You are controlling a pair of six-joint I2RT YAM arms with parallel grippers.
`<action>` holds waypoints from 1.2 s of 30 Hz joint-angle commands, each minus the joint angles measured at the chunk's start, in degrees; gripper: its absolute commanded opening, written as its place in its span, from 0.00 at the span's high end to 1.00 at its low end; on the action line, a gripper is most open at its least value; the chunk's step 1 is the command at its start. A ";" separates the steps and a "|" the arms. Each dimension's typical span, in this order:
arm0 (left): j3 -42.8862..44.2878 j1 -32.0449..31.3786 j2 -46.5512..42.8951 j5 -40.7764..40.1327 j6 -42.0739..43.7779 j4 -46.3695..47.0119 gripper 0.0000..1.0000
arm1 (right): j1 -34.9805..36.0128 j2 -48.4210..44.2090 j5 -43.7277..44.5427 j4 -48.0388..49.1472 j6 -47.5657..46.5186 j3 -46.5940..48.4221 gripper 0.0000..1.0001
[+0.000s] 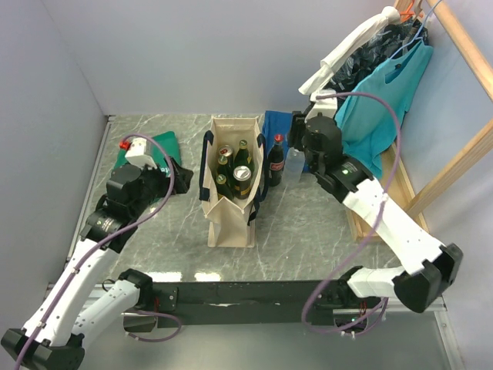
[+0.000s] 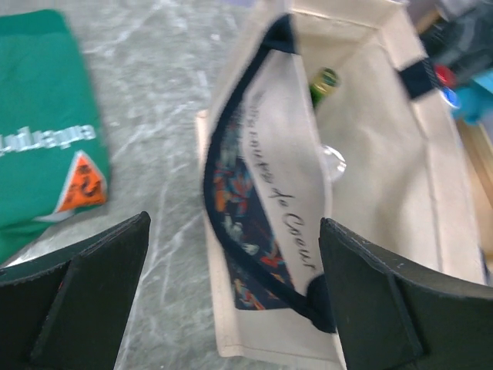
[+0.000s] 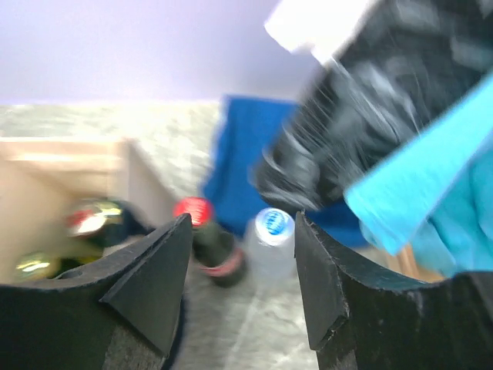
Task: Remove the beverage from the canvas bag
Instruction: Place the drink at the center of the board, then take out the drink from the canvas bag.
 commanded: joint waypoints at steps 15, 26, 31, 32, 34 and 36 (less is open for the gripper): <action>2.65 0.01 8.59 23.28 7.71 -4.36 0.01 | 13.48 9.05 -16.93 -8.97 -4.32 16.27 0.38; 1.50 -0.70 6.31 24.43 5.51 -10.17 0.06 | 15.41 9.40 -27.22 -14.41 -1.42 14.95 0.40; 1.94 -0.70 6.48 26.09 5.43 -11.22 0.07 | 19.54 9.58 -29.16 -17.32 0.52 14.86 0.40; 1.95 -0.78 6.66 26.10 5.51 -11.48 0.07 | 20.15 9.84 -28.98 -17.84 0.69 14.51 0.40; 1.95 -0.79 6.75 26.80 5.16 -11.66 0.07 | 21.21 10.37 -28.46 -18.72 1.04 14.16 0.40; 2.03 -0.79 6.48 27.24 4.99 -12.19 0.08 | 21.83 10.55 -28.19 -19.60 1.40 13.54 0.41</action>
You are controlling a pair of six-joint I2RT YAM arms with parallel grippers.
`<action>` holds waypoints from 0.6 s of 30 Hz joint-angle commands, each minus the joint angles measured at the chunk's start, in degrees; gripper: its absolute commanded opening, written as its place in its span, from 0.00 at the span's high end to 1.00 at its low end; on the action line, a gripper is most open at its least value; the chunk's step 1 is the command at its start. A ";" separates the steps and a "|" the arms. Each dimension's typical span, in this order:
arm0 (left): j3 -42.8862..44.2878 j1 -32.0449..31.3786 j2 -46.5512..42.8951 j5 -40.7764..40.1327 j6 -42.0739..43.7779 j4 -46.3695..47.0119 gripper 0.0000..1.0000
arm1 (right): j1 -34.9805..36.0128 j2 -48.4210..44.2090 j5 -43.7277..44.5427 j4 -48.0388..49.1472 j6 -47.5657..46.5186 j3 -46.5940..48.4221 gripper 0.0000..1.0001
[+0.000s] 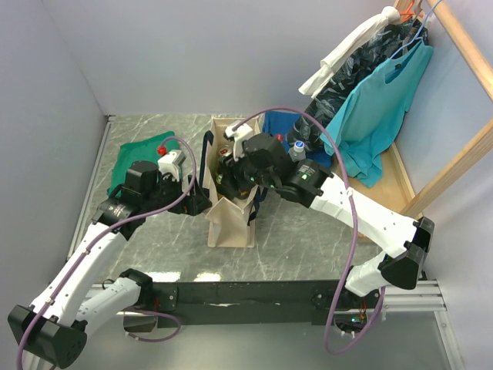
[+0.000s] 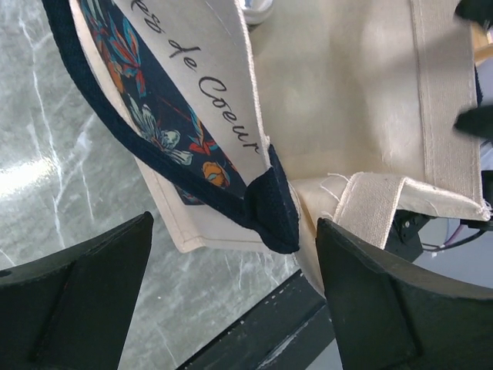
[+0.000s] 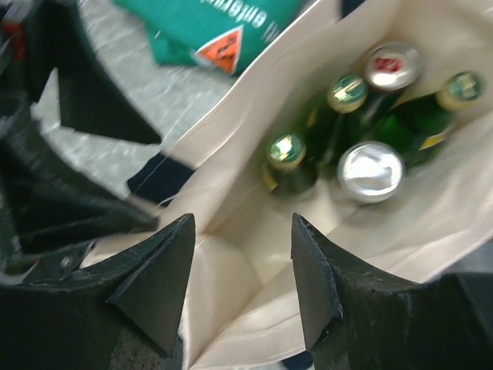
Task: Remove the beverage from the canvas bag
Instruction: Take out the drink from the canvas bag.
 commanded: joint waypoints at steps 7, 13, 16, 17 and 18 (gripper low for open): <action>1.38 -0.30 -1.06 5.90 -0.93 -2.89 0.09 | 2.40 -0.56 2.35 -2.49 1.24 -2.64 0.41; -0.56 -0.30 0.34 4.58 -3.14 -3.32 0.18 | 2.40 1.55 2.01 -4.42 0.89 -2.82 0.40; -0.38 -0.30 -0.35 3.01 -3.75 -3.24 0.18 | 2.84 1.64 0.51 -5.83 0.28 -2.64 0.41; -0.55 -0.30 -0.62 2.31 -3.92 -3.15 0.18 | 3.10 1.47 0.51 -6.53 -0.07 -2.64 0.41; -0.29 -0.30 -0.79 1.52 -4.01 -3.15 0.18 | 3.46 0.85 0.25 -6.79 -0.25 -2.82 0.41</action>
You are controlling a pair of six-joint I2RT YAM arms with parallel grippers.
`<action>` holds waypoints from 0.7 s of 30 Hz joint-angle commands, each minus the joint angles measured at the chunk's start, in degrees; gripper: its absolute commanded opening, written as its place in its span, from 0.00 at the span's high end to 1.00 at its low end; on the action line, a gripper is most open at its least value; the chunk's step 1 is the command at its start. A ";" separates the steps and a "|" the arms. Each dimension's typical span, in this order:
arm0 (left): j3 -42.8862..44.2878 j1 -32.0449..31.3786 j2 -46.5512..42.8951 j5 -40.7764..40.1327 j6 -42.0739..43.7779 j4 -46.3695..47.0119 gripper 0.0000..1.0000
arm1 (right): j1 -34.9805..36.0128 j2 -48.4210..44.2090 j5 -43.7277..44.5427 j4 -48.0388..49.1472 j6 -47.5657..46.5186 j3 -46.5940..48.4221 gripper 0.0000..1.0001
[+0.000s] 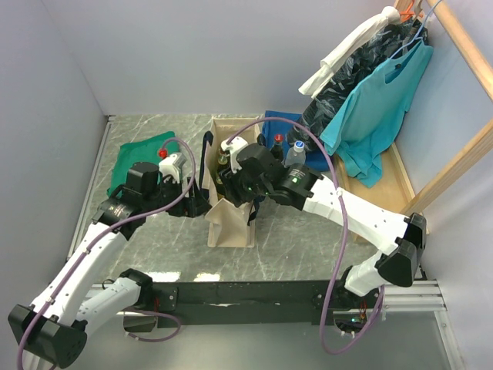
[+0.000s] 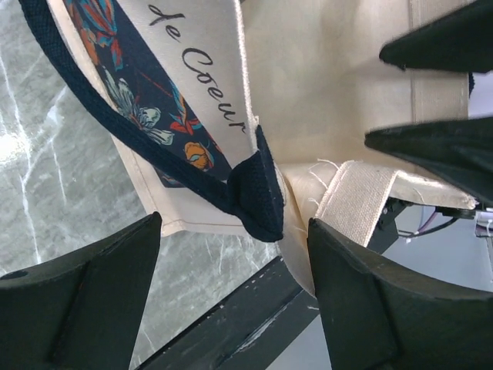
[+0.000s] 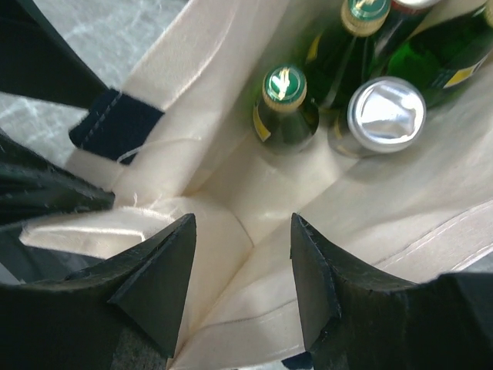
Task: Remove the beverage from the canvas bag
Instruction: Take out the drink from the canvas bag.
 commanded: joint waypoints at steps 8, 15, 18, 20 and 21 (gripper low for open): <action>0.32 -0.26 1.01 -4.64 -1.78 -0.60 0.18 | 3.12 -5.20 -4.53 -4.76 -3.47 -2.54 0.41; 1.20 -0.26 2.85 -8.95 -2.05 -1.12 0.16 | 3.38 -9.07 -6.82 -5.46 -2.51 -6.68 0.40; 1.03 -0.35 3.29 -8.96 -2.22 -0.77 0.16 | 3.38 -9.16 -7.17 -6.34 -2.60 -7.47 0.40; 0.94 -0.35 3.64 -9.22 -2.40 -0.94 0.17 | 3.47 -9.08 -7.08 -6.60 -2.60 -7.82 0.40; 0.94 -0.26 3.73 -9.74 -2.58 -1.03 0.17 | 3.47 -8.90 -7.78 -6.60 -2.60 -7.91 0.40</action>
